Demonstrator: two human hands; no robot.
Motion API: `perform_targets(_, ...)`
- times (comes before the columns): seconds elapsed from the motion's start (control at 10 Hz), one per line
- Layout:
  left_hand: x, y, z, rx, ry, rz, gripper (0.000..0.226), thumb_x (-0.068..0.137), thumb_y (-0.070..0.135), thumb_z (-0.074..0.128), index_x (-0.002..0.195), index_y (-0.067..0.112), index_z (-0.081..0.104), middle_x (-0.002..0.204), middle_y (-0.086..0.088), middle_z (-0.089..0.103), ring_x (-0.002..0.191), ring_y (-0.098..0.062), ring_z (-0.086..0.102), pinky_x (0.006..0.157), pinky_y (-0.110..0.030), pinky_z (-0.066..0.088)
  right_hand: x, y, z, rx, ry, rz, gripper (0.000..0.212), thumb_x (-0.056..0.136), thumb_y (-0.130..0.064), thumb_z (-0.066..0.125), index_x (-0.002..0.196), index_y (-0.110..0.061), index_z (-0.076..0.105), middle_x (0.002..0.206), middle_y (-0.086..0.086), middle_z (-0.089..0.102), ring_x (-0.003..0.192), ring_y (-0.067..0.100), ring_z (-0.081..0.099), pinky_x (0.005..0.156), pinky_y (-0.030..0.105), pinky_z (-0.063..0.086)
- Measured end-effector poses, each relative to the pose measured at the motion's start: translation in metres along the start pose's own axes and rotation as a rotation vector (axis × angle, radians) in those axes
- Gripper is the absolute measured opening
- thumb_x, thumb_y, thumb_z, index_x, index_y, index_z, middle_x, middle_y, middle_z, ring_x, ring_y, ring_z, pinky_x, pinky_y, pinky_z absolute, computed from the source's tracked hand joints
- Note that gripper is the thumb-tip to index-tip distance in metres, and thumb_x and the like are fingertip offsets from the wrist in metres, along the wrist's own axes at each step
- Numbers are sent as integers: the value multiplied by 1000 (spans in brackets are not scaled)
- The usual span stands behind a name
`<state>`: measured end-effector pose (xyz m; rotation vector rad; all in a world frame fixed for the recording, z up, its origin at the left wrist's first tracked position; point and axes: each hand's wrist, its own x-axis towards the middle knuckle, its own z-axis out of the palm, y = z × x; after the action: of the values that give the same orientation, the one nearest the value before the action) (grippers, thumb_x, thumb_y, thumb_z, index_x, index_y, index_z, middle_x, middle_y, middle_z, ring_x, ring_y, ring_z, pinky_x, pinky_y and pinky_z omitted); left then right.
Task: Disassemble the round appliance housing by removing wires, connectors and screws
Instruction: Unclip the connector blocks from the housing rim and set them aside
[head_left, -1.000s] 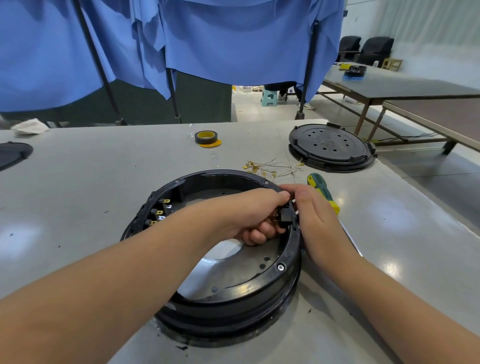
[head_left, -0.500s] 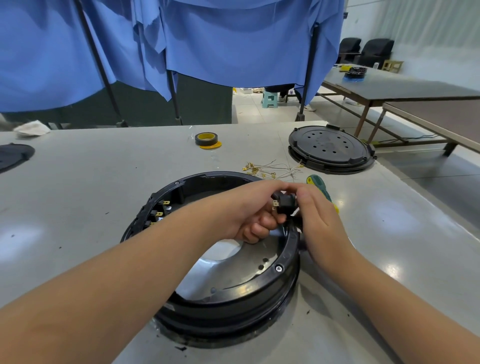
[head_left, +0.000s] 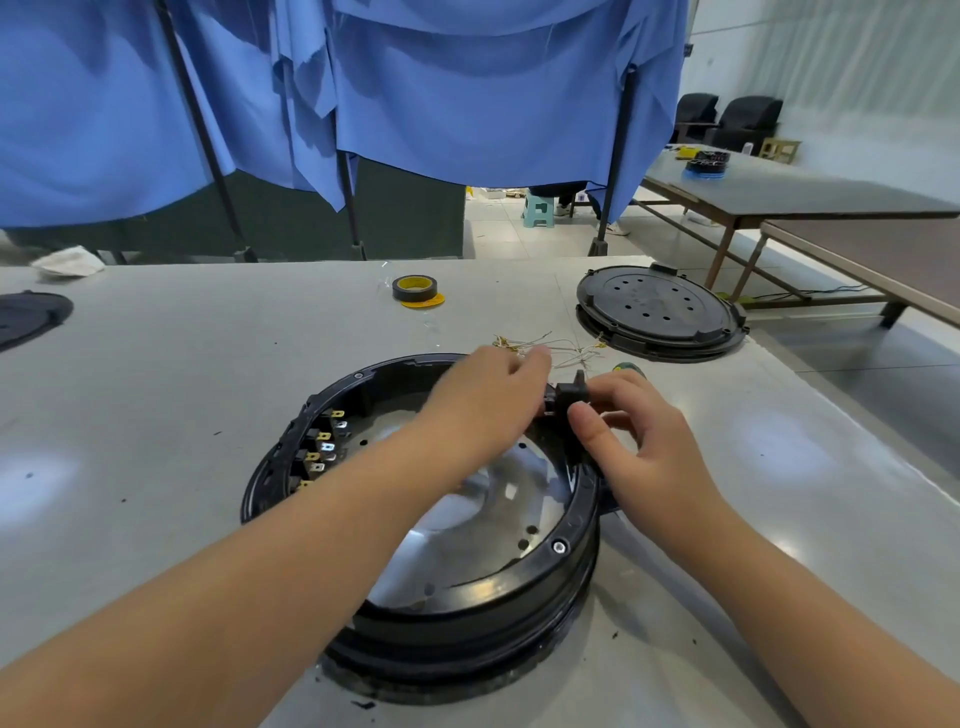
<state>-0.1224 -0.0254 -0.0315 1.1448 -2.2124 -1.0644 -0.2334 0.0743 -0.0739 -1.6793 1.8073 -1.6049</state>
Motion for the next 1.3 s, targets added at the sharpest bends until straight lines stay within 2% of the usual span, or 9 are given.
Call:
perform_targets(0.1, 2, -8, -4, 236, 299, 290, 21, 93, 35, 46, 94, 21, 61, 93, 3, 60, 92, -20, 54, 80, -37, 45, 0, 0, 1, -43, -7, -48, 11, 91, -7, 59, 101, -8, 64, 97, 2, 58, 93, 19, 58, 84, 31, 48)
perform_targets(0.2, 10, -17, -3, 461, 177, 209, 41, 93, 48, 42, 129, 32, 50, 133, 1, 49, 127, -22, 36, 103, -39, 29, -1, 2, 0, -74, -18, -101, 11, 92, -10, 56, 99, -18, 60, 97, -5, 57, 96, 14, 56, 85, 24, 45)
perform_targets(0.3, 15, -25, 3, 572, 55, 172, 49, 93, 54, 34, 137, 35, 43, 145, 3, 40, 138, -20, 25, 114, -41, 15, -2, 5, 1, -61, -29, -104, 15, 91, -22, 50, 101, -33, 55, 99, -15, 59, 100, 3, 56, 79, 8, 42)
perform_targets(0.5, 21, -27, 5, 589, 28, 158, 48, 91, 57, 33, 132, 36, 46, 143, 1, 41, 138, -22, 24, 114, -43, 12, -3, 13, 4, -42, -19, -137, 16, 92, -38, 43, 104, -38, 52, 102, -19, 56, 104, 5, 57, 80, 16, 47)
perform_targets(0.8, 21, -26, 2, 577, -27, 145, 52, 91, 61, 29, 135, 36, 42, 146, 0, 36, 140, -22, 18, 117, -47, 6, -2, 11, 2, -150, -16, -240, 14, 96, -23, 45, 107, -22, 53, 104, -13, 53, 99, 8, 54, 84, 21, 43)
perform_targets(1.0, 18, -25, 5, 555, -6, 152, 48, 93, 56, 32, 134, 35, 42, 147, 1, 36, 141, -22, 16, 117, -48, 2, -1, 3, 5, 108, -55, 72, 13, 96, -29, 49, 98, -28, 61, 91, -12, 66, 94, 15, 65, 81, 36, 53)
perform_targets(1.1, 16, -24, 5, 560, -17, 148, 50, 93, 60, 31, 134, 35, 42, 148, 0, 34, 142, -22, 14, 118, -48, 1, 17, -8, -1, 313, 133, 297, 29, 103, -23, 38, 88, -19, 63, 78, -6, 70, 90, 27, 65, 80, 45, 50)
perform_targets(1.2, 15, -23, 5, 541, -33, 135, 52, 93, 61, 30, 135, 35, 41, 149, 0, 31, 143, -22, 10, 117, -48, -3, 48, -29, -35, 456, 275, 220, 31, 101, -32, 36, 90, -22, 62, 78, -7, 73, 86, 16, 67, 80, 31, 47)
perform_targets(1.3, 14, -22, 4, 546, -40, 134, 52, 93, 61, 29, 136, 35, 40, 151, 1, 30, 144, -21, 9, 118, -47, -4, 68, -35, -50, 326, 120, 120, 18, 98, -29, 45, 95, -26, 62, 88, -11, 73, 88, 8, 68, 78, 26, 52)
